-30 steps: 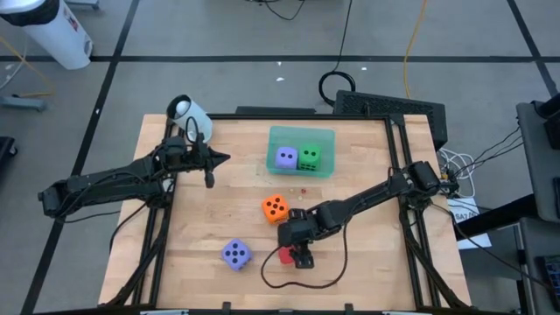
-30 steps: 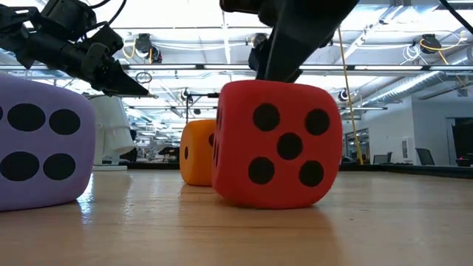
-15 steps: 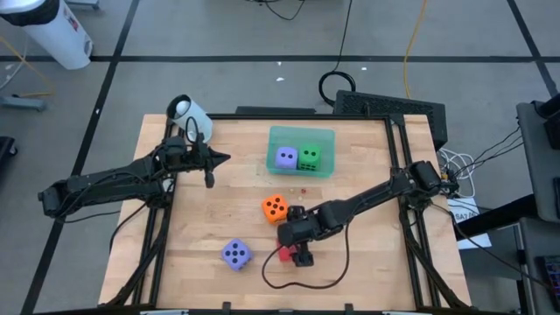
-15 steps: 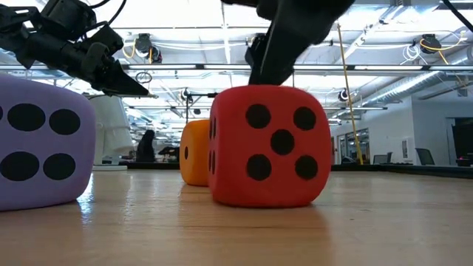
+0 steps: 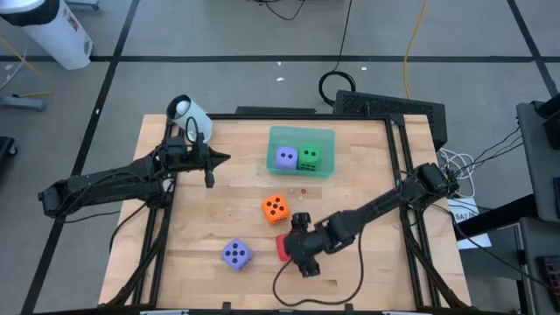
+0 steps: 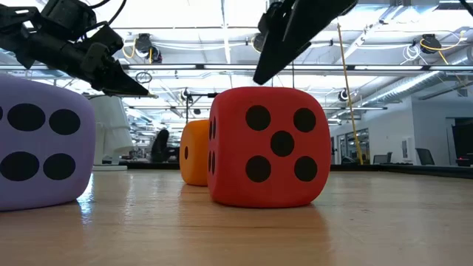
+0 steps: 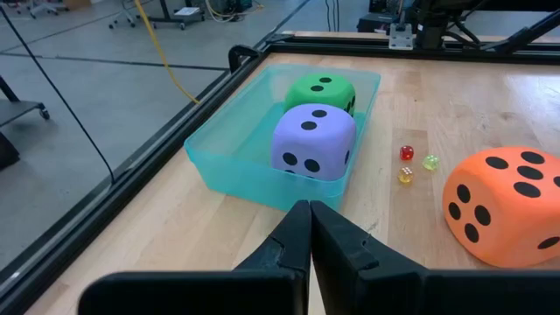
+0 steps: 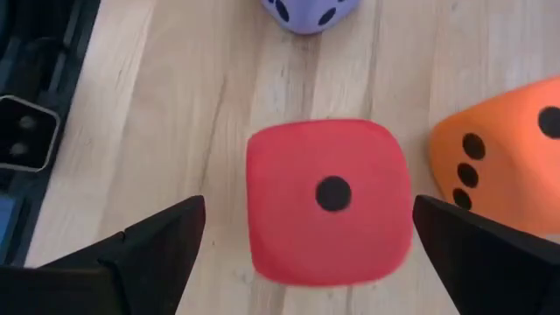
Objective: Pick & Place Dice
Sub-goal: Put the large red dice into the light blue bin
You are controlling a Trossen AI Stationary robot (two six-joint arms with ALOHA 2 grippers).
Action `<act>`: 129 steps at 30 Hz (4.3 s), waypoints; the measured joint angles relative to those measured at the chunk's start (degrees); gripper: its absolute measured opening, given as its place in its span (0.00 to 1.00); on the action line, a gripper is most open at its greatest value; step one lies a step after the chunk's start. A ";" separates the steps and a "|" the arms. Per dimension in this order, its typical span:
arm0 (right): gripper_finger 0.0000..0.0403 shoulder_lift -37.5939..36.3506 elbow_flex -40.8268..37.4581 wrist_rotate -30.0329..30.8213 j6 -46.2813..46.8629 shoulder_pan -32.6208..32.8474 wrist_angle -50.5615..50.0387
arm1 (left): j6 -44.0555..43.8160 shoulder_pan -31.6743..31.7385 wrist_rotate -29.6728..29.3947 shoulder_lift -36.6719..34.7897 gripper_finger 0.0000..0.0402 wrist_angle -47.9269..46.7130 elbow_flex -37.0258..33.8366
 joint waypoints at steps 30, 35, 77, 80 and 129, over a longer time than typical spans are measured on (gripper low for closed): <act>0.99 0.44 -6.95 -1.09 0.57 -2.65 5.73 | 0.04 0.01 0.00 -0.01 0.05 -0.77 0.00; 0.99 0.03 -7.14 -1.09 -0.51 -3.14 8.38 | 0.04 0.00 -0.02 -0.02 0.05 -0.63 -0.02; 0.99 -0.06 -7.15 5.14 -5.86 -1.45 10.03 | 0.06 0.02 0.00 -0.01 0.05 -0.77 -0.02; 0.99 0.53 -7.13 3.83 -5.41 -2.24 10.01 | 0.06 0.00 0.00 -0.02 0.05 -0.90 -0.02; 0.98 -16.46 -19.19 -6.52 -5.53 -8.28 23.21 | 0.06 0.02 -0.04 -0.02 0.05 -0.74 -0.02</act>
